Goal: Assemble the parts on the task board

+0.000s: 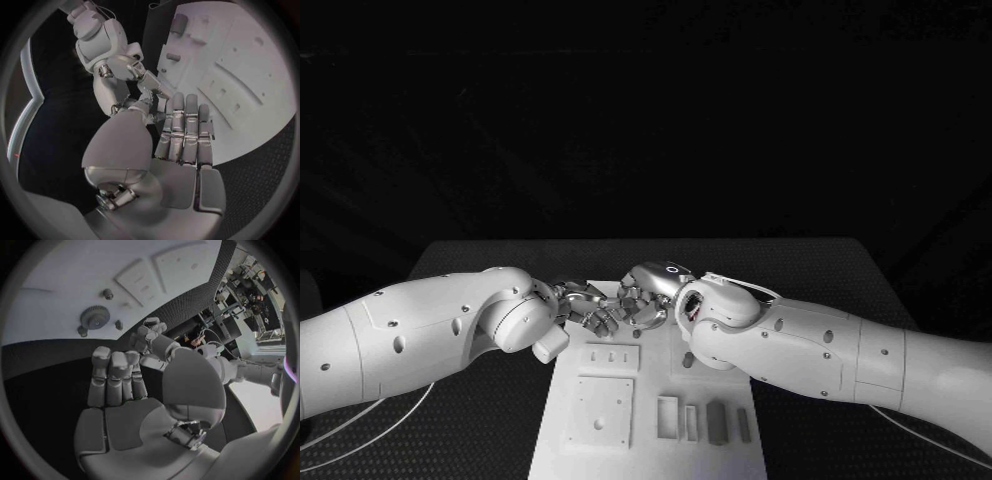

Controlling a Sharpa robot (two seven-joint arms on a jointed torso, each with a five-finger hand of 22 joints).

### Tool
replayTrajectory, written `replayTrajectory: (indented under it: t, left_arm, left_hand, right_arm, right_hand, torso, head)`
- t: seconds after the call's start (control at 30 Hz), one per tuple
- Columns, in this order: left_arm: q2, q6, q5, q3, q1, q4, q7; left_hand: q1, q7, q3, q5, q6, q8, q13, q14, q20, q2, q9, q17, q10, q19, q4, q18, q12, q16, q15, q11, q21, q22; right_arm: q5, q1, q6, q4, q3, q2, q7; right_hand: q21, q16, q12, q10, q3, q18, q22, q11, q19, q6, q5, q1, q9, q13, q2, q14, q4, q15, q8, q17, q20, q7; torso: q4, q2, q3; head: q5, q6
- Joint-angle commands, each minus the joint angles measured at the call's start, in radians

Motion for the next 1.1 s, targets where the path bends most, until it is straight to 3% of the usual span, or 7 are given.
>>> replayTrajectory:
  t: [0.03,0.43,0.6,0.7,0.73,0.93,1.1]
  left_arm:
    - [0.005,0.035,0.030,0.001,0.000,0.004,-0.005]
    - [0.007,0.032,0.058,0.000,0.000,0.002,-0.010]
    - [0.011,0.026,0.058,0.000,0.000,-0.001,-0.017]
    - [0.013,0.025,0.058,0.000,0.000,-0.002,-0.019]
    - [0.013,0.026,0.058,0.000,0.000,-0.002,-0.020]
    - [0.016,0.016,0.058,0.000,0.000,-0.006,-0.027]
    - [0.020,0.017,0.061,0.000,0.000,-0.010,-0.032]
  left_hand:
    - [-0.028,0.004,0.005,0.060,-0.003,-0.004,0.000,-0.011,-0.001,0.001,0.006,-0.001,-0.010,-0.011,-0.002,-0.015,0.006,0.001,0.002,-0.001,0.005,-0.001]
    - [-0.004,0.002,0.041,0.242,-0.007,-0.004,0.008,-0.028,0.006,0.026,0.035,-0.001,-0.023,-0.032,-0.074,-0.015,0.020,0.005,0.008,-0.001,0.003,0.001]
    - [-0.116,0.001,0.134,0.248,0.000,-0.012,0.013,-0.031,0.013,0.037,0.050,-0.003,-0.028,-0.035,-0.249,-0.015,0.032,0.007,0.012,-0.002,0.004,-0.001]
    - [-0.123,0.000,0.142,0.249,0.001,-0.012,0.014,-0.031,0.013,0.039,0.051,-0.003,-0.027,-0.036,-0.261,-0.015,0.033,0.007,0.012,-0.002,0.004,-0.001]
    - [-0.188,0.002,0.183,0.246,0.001,-0.017,0.014,-0.031,0.014,0.040,0.052,-0.005,-0.031,-0.035,-0.334,-0.015,0.034,0.007,0.013,-0.002,0.007,0.000]
    - [-0.300,-0.002,0.295,0.220,0.014,-0.018,0.016,-0.029,0.015,0.036,0.063,-0.007,-0.026,-0.034,-0.487,-0.015,0.044,0.009,0.014,-0.003,0.023,0.011]
    - [-0.341,-0.003,0.316,0.205,0.020,-0.016,0.018,-0.027,0.015,0.039,0.068,-0.006,-0.021,-0.033,-0.508,-0.015,0.050,0.013,0.013,-0.005,0.030,0.015]
  right_arm:
    - [-0.006,-0.001,0.009,0.002,0.001,0.005,0.009]
    - [-0.007,-0.003,0.011,0.002,0.001,0.007,0.009]
    - [-0.009,-0.003,0.010,0.001,0.001,0.007,0.008]
    - [-0.009,-0.003,0.010,0.002,0.001,0.008,0.008]
    - [-0.009,-0.003,0.010,0.002,0.001,0.008,0.007]
    - [-0.010,-0.003,0.010,0.002,0.001,0.009,0.007]
    - [-0.010,-0.003,0.010,0.004,0.001,0.007,0.007]
  right_hand:
    - [0.004,0.003,-0.006,0.008,0.009,0.014,-0.002,0.001,0.010,0.070,-0.002,-0.002,0.051,-0.001,0.008,0.007,0.000,0.001,0.017,-0.001,0.000,0.042]
    - [0.004,0.003,-0.006,0.008,0.009,0.014,-0.002,0.001,0.010,0.070,-0.002,-0.003,0.051,-0.001,0.009,0.008,-0.001,0.001,0.017,-0.002,0.000,0.042]
    - [0.005,0.003,-0.006,0.009,0.010,0.014,-0.002,0.001,0.010,0.070,-0.002,-0.003,0.051,-0.001,0.009,0.008,-0.001,0.001,0.017,-0.002,0.000,0.042]
    - [0.005,0.003,-0.006,0.009,0.010,0.014,-0.002,0.001,0.010,0.070,-0.002,-0.003,0.051,-0.001,0.009,0.008,-0.001,0.001,0.017,-0.002,0.000,0.042]
    - [0.005,0.003,-0.006,0.009,0.010,0.014,-0.002,0.001,0.010,0.070,-0.002,-0.003,0.051,-0.001,0.009,0.008,-0.001,0.001,0.017,-0.002,0.000,0.042]
    - [0.005,0.003,-0.006,0.009,0.010,0.014,-0.002,0.001,0.011,0.071,-0.002,-0.004,0.051,-0.001,0.009,0.009,-0.002,0.001,0.017,-0.002,0.000,0.042]
    - [0.005,0.003,-0.006,0.010,0.011,0.014,-0.002,0.001,0.011,0.071,-0.001,-0.004,0.051,-0.001,0.009,0.009,-0.002,0.001,0.017,-0.002,0.000,0.041]
  torso:
    - [0.0002,0.000,-0.0001]
    - [0.0002,0.000,-0.0002]
    - [-0.0001,0.000,0.0000]
    - [-0.0003,0.000,-0.0001]
    - [-0.0001,0.000,-0.0001]
    - [0.0004,0.000,0.0005]
    - [0.0008,0.000,0.0004]
  head:
    - [0.000,-0.002]
    - [0.000,-0.005]
    - [-0.001,-0.007]
    - [-0.001,-0.010]
    - [-0.001,-0.010]
    - [-0.003,-0.011]
    - [-0.004,-0.012]
